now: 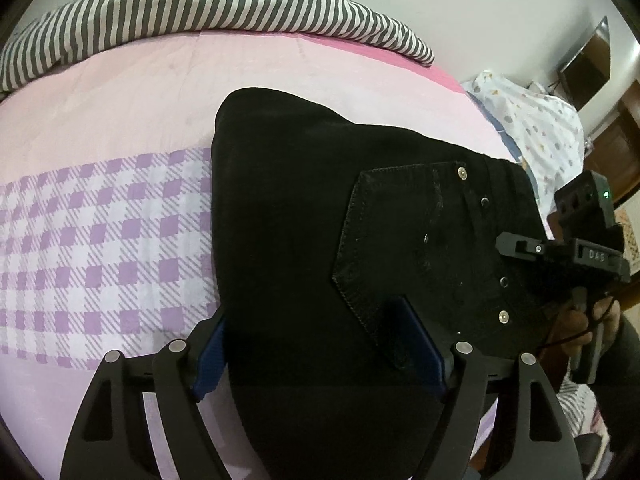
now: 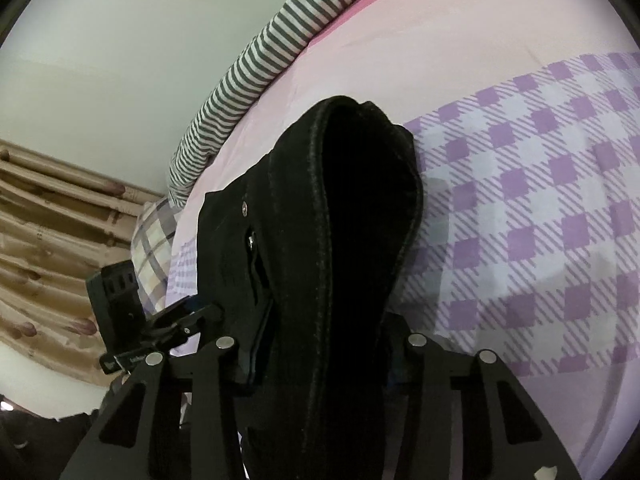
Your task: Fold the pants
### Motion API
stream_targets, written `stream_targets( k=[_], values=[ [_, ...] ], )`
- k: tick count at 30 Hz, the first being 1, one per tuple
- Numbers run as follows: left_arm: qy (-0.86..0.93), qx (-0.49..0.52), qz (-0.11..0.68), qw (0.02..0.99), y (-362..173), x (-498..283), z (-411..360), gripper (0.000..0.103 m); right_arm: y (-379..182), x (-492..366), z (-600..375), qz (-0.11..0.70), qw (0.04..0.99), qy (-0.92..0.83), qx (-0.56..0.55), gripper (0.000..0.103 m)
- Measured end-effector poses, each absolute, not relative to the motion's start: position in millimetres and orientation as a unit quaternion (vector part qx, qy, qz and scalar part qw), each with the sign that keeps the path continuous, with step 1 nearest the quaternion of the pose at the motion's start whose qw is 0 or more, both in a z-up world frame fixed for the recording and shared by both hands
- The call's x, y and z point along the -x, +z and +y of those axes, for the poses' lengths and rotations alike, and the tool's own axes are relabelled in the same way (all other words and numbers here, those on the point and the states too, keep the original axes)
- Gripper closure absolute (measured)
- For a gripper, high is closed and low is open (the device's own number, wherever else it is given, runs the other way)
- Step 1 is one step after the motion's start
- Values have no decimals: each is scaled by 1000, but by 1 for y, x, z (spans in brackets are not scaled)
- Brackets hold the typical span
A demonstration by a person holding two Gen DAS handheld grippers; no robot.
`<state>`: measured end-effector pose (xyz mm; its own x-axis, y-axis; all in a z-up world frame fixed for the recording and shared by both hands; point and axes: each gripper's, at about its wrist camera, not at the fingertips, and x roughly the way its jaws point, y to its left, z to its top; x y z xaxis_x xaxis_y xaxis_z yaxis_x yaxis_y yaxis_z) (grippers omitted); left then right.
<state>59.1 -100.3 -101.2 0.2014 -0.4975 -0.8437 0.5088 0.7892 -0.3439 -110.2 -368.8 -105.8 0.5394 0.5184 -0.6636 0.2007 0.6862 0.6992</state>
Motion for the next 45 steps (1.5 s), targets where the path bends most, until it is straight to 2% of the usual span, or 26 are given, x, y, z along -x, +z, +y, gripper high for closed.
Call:
stream_targets(
  k=[5, 11, 17, 26, 36, 45],
  values=[
    [-308, -16, 538, 785, -103, -59, -104, 31, -104, 109, -364, 474, 791, 87, -376, 62],
    [-290, -22, 533, 795, -100, -54, -100, 50, -103, 105, -361, 478, 789, 68, -380, 63],
    [-279, -40, 525, 803, -93, -51, -100, 69, -99, 104, -351, 476, 796, 40, -372, 70],
    [-285, -44, 513, 808, -85, -49, -95, 86, -83, 101, -334, 467, 802, 13, -372, 76],
    [-312, 21, 513, 800, -82, -51, -74, 90, -63, 105, -326, 452, 803, 15, -387, 78],
    [-310, 26, 507, 804, -69, -50, -59, 91, -47, 98, -311, 451, 806, 34, -381, 78]
  ],
)
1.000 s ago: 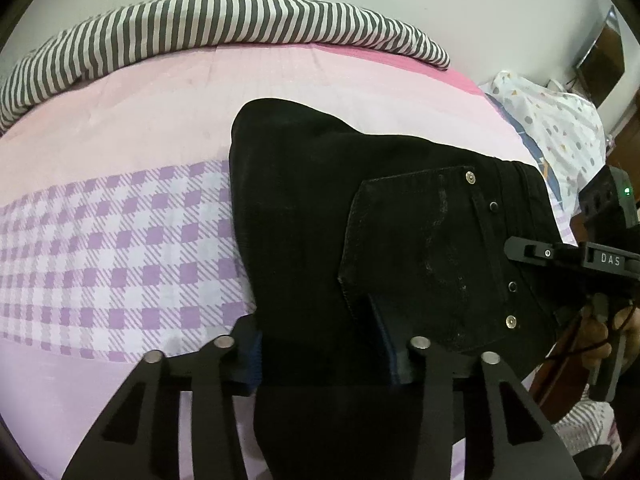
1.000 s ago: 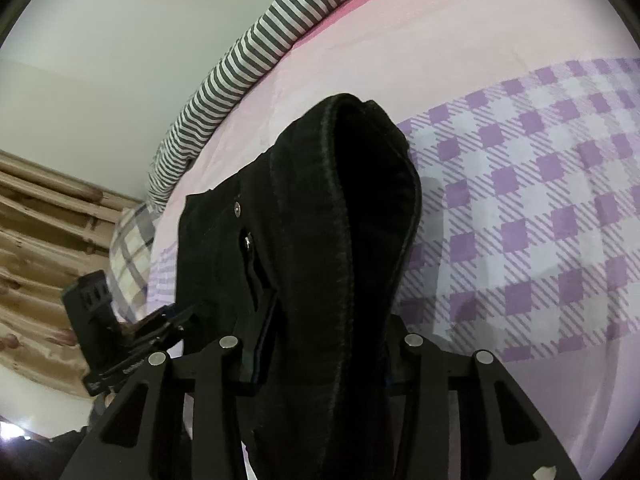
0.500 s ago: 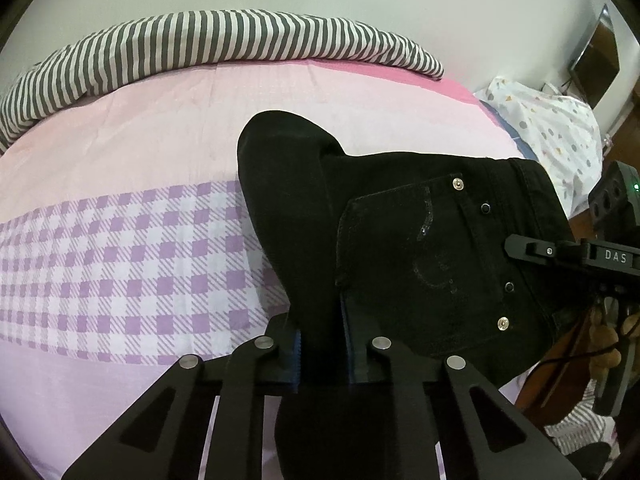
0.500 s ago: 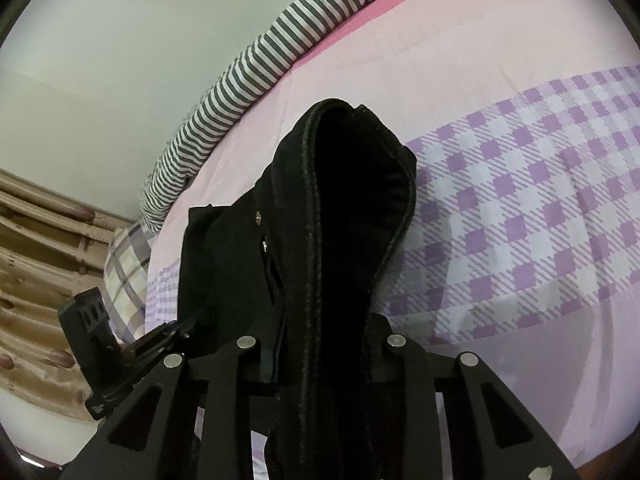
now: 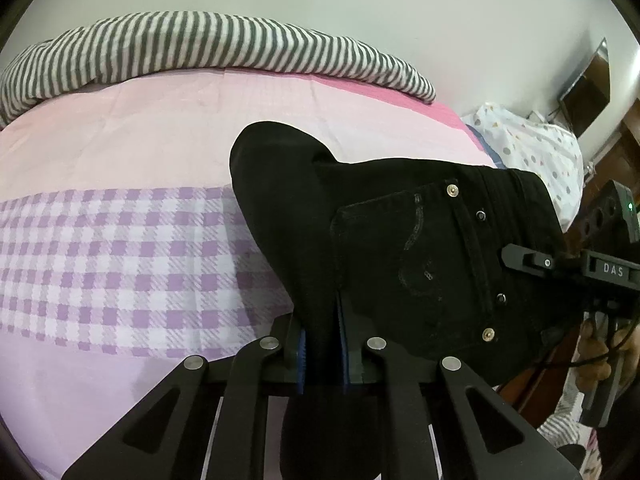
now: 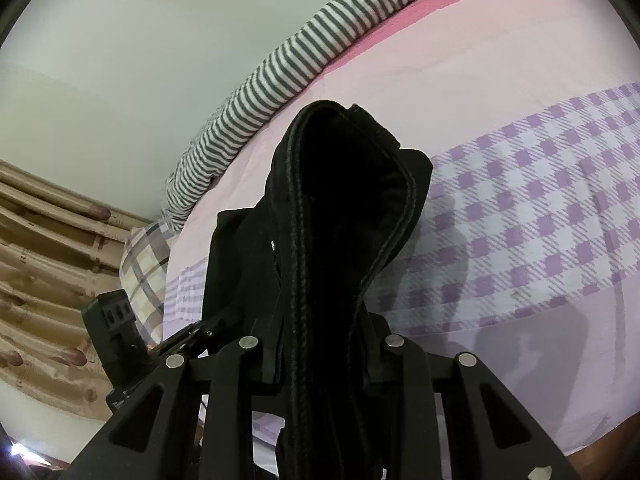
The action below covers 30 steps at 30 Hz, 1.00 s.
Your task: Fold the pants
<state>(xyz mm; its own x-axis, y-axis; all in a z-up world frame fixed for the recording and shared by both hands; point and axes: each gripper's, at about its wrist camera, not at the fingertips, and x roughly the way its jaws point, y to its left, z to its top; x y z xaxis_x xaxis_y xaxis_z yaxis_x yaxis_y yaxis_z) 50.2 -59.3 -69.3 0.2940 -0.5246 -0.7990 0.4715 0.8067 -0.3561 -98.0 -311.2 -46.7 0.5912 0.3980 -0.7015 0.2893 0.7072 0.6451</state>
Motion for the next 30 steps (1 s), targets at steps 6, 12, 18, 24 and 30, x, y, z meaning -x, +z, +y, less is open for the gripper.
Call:
stream_targets(
  k=[6, 12, 18, 24, 30],
  values=[
    [-295, 27, 496, 816, -54, -57, -40, 91, -37, 81, -295, 447, 808, 57, -380, 78],
    [-259, 29, 484, 835, -38, -78, -2, 91, -32, 40, -266, 444, 807, 90, -379, 78],
    [-216, 26, 481, 849, -32, -110, 50, 91, -37, -13, -228, 452, 799, 126, -377, 78],
    [-182, 21, 479, 859, -30, -152, 91, 91, -44, -74, -190, 463, 791, 153, -369, 78],
    [-157, 22, 480, 863, -34, -196, 123, 91, -57, -130, -163, 472, 782, 171, -370, 78]
  ],
)
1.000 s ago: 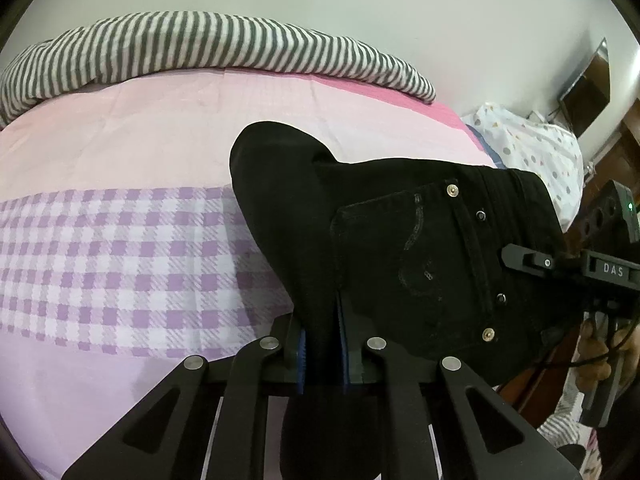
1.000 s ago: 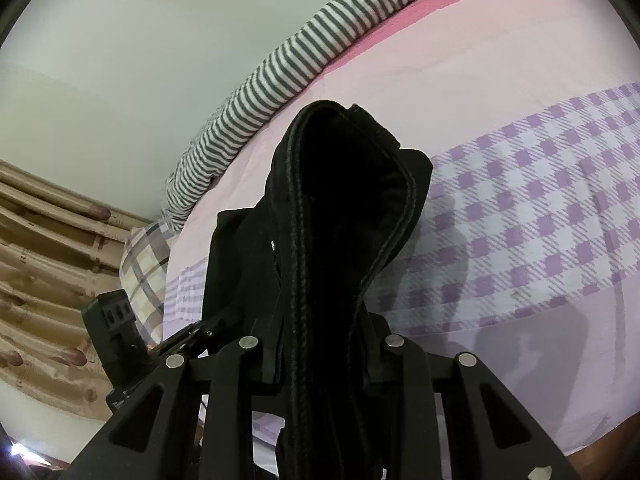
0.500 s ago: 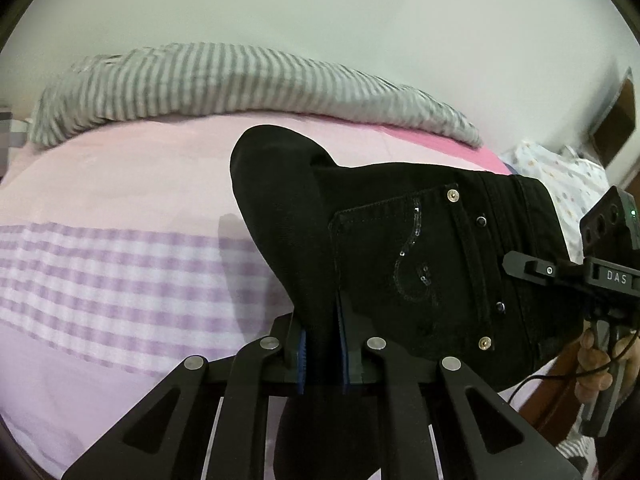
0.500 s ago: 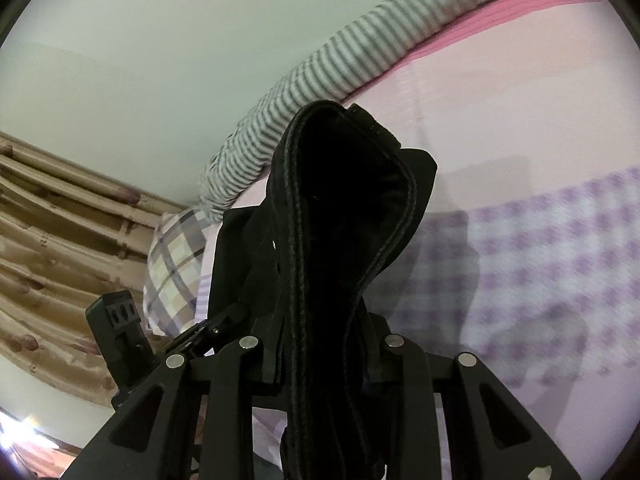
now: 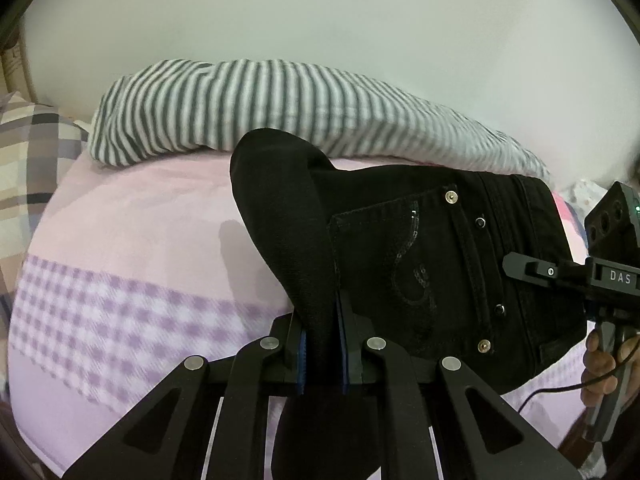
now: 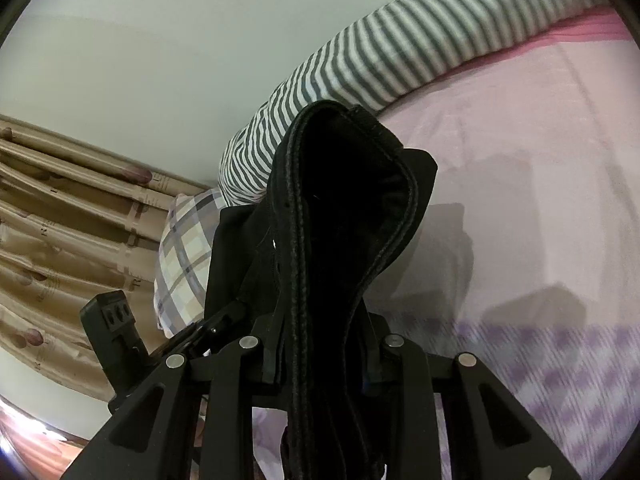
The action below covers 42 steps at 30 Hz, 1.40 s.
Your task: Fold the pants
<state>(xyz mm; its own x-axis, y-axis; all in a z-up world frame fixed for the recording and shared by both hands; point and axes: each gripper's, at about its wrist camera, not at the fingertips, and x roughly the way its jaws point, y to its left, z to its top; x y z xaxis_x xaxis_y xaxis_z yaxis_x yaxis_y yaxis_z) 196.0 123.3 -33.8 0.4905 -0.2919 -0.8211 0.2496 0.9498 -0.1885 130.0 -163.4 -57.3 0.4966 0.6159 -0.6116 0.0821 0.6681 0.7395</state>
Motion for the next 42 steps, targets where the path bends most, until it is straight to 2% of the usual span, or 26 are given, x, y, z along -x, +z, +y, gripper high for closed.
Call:
stream_targets(
  k=[12, 15, 17, 19, 33, 35, 40, 42],
  values=[
    [-131, 44, 511, 849, -83, -246, 161, 88, -98, -186, -137, 502, 770, 156, -361, 78],
    [-126, 58, 522, 842, -93, -249, 167, 78, -106, -186, -136, 514, 784, 132, -322, 73],
    [-119, 61, 526, 840, -97, -250, 168, 70, -108, -181, -131, 516, 797, 118, -291, 64],
    [-114, 63, 529, 839, -101, -247, 170, 68, -108, -177, -131, 517, 803, 105, -277, 60],
    [-70, 58, 519, 850, -86, -196, 180, 63, -96, -126, -131, 508, 825, 73, -236, 56],
    [-58, 54, 516, 853, -80, -187, 180, 60, -91, -126, -124, 507, 835, 58, -207, 50],
    [-30, 8, 495, 868, -60, -159, 175, 48, -84, -120, -112, 500, 850, 25, -163, 46],
    [-24, -13, 485, 874, -53, -146, 172, 46, -80, -116, -111, 496, 854, 16, -156, 39]
  ],
)
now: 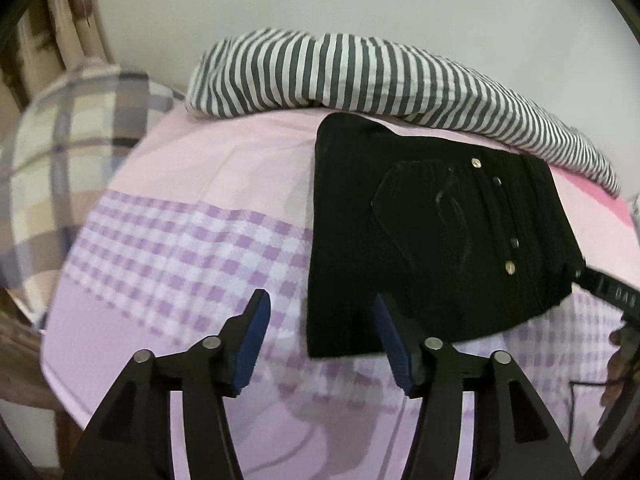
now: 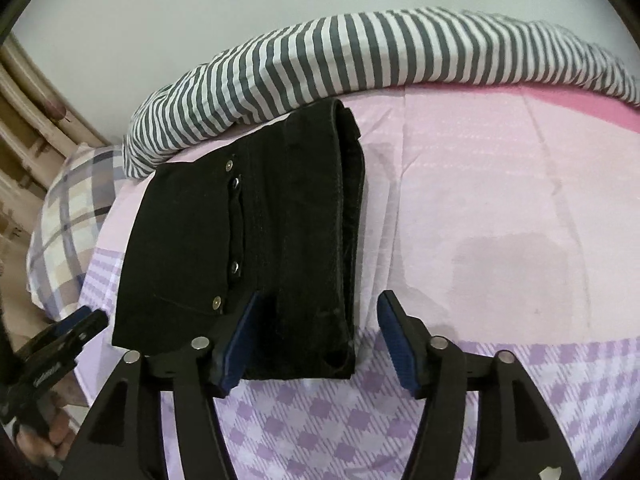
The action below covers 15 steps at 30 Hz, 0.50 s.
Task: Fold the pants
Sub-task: 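Lower the folded trousers onto the bed and open both tools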
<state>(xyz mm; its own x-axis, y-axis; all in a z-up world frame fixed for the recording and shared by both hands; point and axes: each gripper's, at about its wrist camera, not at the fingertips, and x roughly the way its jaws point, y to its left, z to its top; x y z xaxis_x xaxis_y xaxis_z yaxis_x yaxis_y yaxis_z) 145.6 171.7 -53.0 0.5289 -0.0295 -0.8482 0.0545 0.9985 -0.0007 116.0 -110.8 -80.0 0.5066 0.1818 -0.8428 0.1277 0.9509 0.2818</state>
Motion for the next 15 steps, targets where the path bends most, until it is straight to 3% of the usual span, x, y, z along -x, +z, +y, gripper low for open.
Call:
stream_targets(
  k=[6, 11, 15],
  values=[
    [-26, -22, 468, 883, -39, -118, 167, 36, -66, -98, -98, 490, 864, 5, -120, 35],
    [-25, -23, 464, 885, -34, -104, 166, 34, -46, -78, -78, 468, 879, 7, -90, 19],
    [-20, -22, 462, 887, -31, -94, 167, 34, -37, -66, -60, 457, 887, 5, -68, 13]
  ],
)
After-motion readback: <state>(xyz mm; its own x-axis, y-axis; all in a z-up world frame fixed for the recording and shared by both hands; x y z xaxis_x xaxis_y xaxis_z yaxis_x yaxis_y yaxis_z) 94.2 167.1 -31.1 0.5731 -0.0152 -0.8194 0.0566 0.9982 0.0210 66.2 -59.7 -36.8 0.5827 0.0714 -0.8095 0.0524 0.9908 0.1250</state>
